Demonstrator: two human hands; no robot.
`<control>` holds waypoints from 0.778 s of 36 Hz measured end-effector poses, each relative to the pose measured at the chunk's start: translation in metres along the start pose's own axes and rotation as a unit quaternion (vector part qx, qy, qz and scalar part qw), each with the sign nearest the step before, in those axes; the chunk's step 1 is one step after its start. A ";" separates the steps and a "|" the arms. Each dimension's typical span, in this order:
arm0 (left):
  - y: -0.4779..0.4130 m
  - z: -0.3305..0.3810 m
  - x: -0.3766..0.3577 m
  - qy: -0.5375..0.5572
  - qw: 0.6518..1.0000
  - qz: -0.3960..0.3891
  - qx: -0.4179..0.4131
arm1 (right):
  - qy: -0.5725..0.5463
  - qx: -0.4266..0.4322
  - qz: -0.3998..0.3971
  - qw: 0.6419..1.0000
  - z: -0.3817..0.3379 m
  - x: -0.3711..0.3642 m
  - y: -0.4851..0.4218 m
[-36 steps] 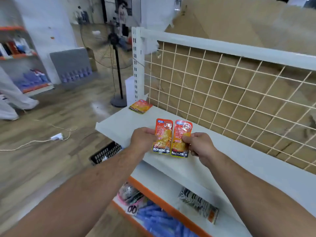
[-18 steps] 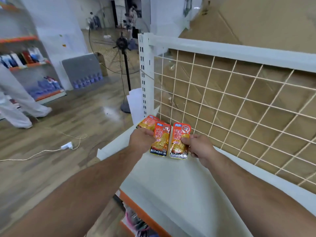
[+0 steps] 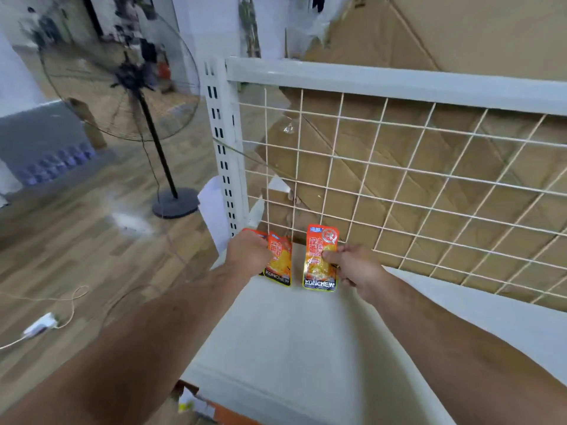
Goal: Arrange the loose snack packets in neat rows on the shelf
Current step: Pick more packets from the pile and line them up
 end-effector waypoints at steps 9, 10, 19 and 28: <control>-0.032 -0.006 0.005 -0.172 0.984 -0.026 -0.035 | -0.038 -0.012 0.054 0.998 -0.004 -0.021 -0.003; -0.034 -0.006 0.005 -0.178 0.983 -0.029 -0.042 | -0.038 -0.016 0.055 0.998 -0.005 -0.023 -0.002; -0.042 -0.014 0.004 -0.240 0.967 -0.036 -0.071 | -0.042 -0.020 0.077 0.996 -0.003 -0.034 0.000; -0.038 -0.010 0.005 -0.253 0.962 -0.059 -0.081 | -0.028 -0.038 0.089 0.995 -0.005 -0.038 0.006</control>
Point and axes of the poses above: each hand's wrist, its own y-axis away from the middle knuckle, its own x-axis out of the back of the hand, z = x × y, the point moved 1 cm from there along -y, towards the middle knuckle, and after that the axes turned 15 degrees about -z, right-handed, at the moved point
